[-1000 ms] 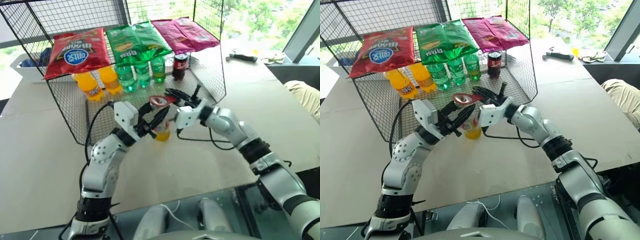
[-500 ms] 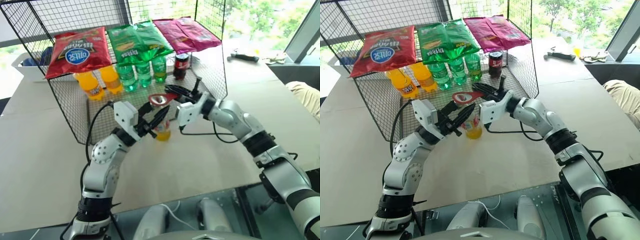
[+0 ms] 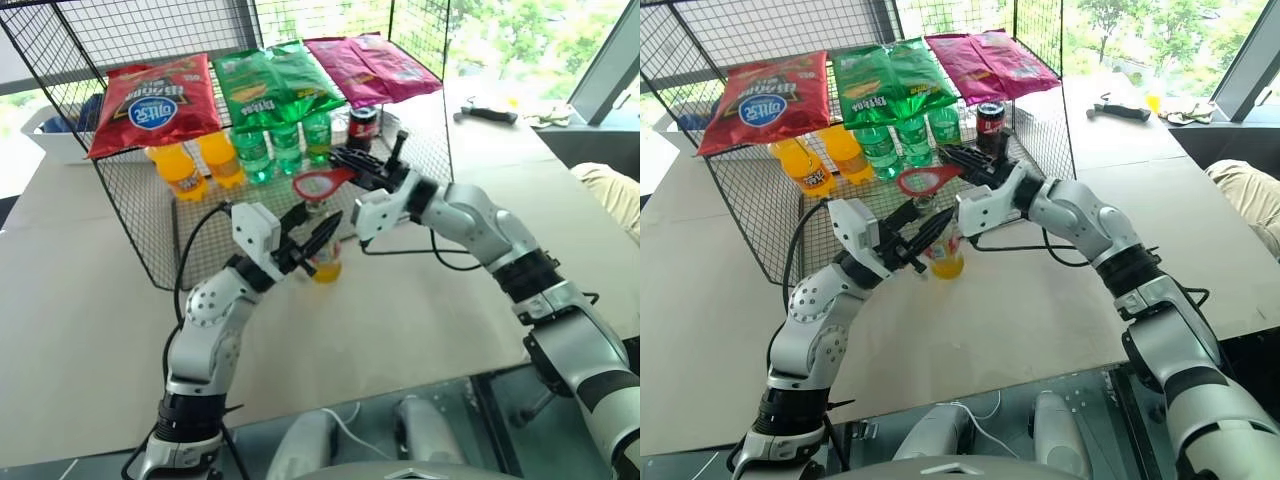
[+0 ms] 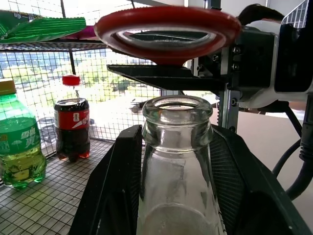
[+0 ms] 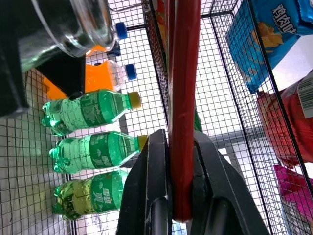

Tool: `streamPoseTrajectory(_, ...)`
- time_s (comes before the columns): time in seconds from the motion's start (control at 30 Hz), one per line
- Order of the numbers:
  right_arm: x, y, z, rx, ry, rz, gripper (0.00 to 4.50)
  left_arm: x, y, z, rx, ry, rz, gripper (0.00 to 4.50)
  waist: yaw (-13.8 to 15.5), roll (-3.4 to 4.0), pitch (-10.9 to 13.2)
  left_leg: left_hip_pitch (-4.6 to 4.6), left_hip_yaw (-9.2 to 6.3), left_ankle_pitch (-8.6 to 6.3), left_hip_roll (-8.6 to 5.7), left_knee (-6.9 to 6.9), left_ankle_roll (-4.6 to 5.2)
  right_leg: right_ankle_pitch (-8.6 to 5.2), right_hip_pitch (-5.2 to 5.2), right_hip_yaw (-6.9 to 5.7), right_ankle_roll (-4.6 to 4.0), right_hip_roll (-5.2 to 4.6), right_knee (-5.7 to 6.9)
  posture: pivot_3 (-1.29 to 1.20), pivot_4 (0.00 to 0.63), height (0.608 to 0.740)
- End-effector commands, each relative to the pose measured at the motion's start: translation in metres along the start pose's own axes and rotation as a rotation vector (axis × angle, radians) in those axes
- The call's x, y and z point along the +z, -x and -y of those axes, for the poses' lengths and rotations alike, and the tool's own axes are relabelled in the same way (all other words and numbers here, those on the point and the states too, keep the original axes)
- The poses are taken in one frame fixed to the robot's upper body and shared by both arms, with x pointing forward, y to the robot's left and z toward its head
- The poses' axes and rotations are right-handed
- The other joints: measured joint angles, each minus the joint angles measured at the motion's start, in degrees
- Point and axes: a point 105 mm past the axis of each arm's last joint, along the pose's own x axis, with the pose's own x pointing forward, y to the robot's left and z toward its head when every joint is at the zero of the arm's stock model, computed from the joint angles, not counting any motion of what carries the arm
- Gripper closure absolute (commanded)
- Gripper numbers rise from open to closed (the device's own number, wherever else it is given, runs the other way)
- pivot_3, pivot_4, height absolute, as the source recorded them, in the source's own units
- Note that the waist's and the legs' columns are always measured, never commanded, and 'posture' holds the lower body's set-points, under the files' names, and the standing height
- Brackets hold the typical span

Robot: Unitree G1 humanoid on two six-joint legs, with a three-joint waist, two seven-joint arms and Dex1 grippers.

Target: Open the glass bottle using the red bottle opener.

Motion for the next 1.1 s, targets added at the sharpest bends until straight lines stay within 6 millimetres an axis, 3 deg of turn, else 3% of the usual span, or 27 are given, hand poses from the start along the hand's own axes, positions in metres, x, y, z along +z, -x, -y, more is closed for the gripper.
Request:
streamPoseTrajectory(0.03, 0.002, -0.001, 0.027, -0.089, 0.027, 0.015, 4.5, -0.008, 0.0, 0.004, -0.018, 0.022, -0.031, 3.04, 0.0, 0.0, 0.0, 0.0, 0.0, 0.0, 0.0, 0.0, 0.0, 0.0, 0.0, 0.0, 0.0, 0.0, 0.0, 0.0, 0.15, 0.74)
streamPoseTrajectory(0.23, -0.002, 0.0, 0.025, -0.12, -0.057, -0.011, 4.5, -0.007, 0.0, 0.004, -0.016, 0.021, -0.029, 3.04, 0.0, 0.0, 0.0, 0.0, 0.0, 0.0, 0.02, -0.01, 0.0, 0.0, 0.0, 0.0, 0.0, 0.0, -0.01, 0.0, 0.15, 0.74)
streamPoseTrajectory(0.33, -0.012, 0.004, 0.023, -0.172, -0.197, -0.065, 4.5, -0.006, 0.0, 0.004, -0.013, 0.018, -0.021, 3.04, 0.0, 0.0, 0.0, 0.0, -0.01, 0.0, 0.05, -0.02, 0.0, 0.0, 0.0, 0.0, 0.0, 0.0, -0.01, 0.0, 0.15, 0.74)
streamPoseTrajectory(0.73, -0.019, 0.012, 0.001, -0.215, -0.475, -0.176, 4.5, -0.004, 0.0, 0.002, 0.003, 0.003, -0.015, 3.04, 0.01, 0.02, 0.01, -0.01, -0.01, 0.0, 0.11, -0.05, 0.0, 0.0, 0.0, 0.0, 0.0, 0.0, -0.04, 0.0, 0.15, 0.74)
streamPoseTrajectory(0.77, -0.019, 0.012, 0.0, -0.216, -0.485, -0.18, 4.5, -0.004, 0.0, 0.002, 0.004, 0.002, -0.015, 2.04, 0.0, 0.03, 0.02, -0.01, -0.01, 0.0, 0.11, -0.05, 0.0, 0.0, -0.01, 0.0, 0.0, 0.0, -0.04, 0.0, 0.15, 0.74)
streamPoseTrajectory(0.8, -0.019, 0.012, -0.001, -0.216, -0.492, -0.184, 4.5, -0.004, 0.001, 0.001, 0.005, 0.002, -0.016, 1.83, -0.01, 0.03, 0.05, -0.01, -0.01, 0.0, 0.1, -0.04, 0.0, 0.0, -0.01, 0.0, 0.0, 0.0, -0.04, 0.0, 0.15, 0.74)
streamPoseTrajectory(0.93, -0.019, 0.013, -0.003, -0.218, -0.515, -0.197, 4.5, -0.005, 0.001, 0.0, 0.013, -0.005, -0.02, 0.13, -0.07, 0.03, 0.13, -0.06, -0.01, 0.0, 0.12, -0.05, 0.0, 0.0, -0.09, -0.01, 0.0, 0.02, -0.03, 0.0, 0.15, 0.74)
streamPoseTrajectory(1.1, -0.02, 0.016, -0.005, -0.222, -0.528, -0.211, 4.5, -0.005, 0.002, 0.001, 0.011, -0.002, -0.023, 0.06, -0.06, 0.03, 0.14, -0.1, 0.0, 0.0, 0.12, -0.09, 0.0, 0.0, -0.12, 0.0, 0.0, 0.01, -0.08, 0.0, 0.15, 0.74)
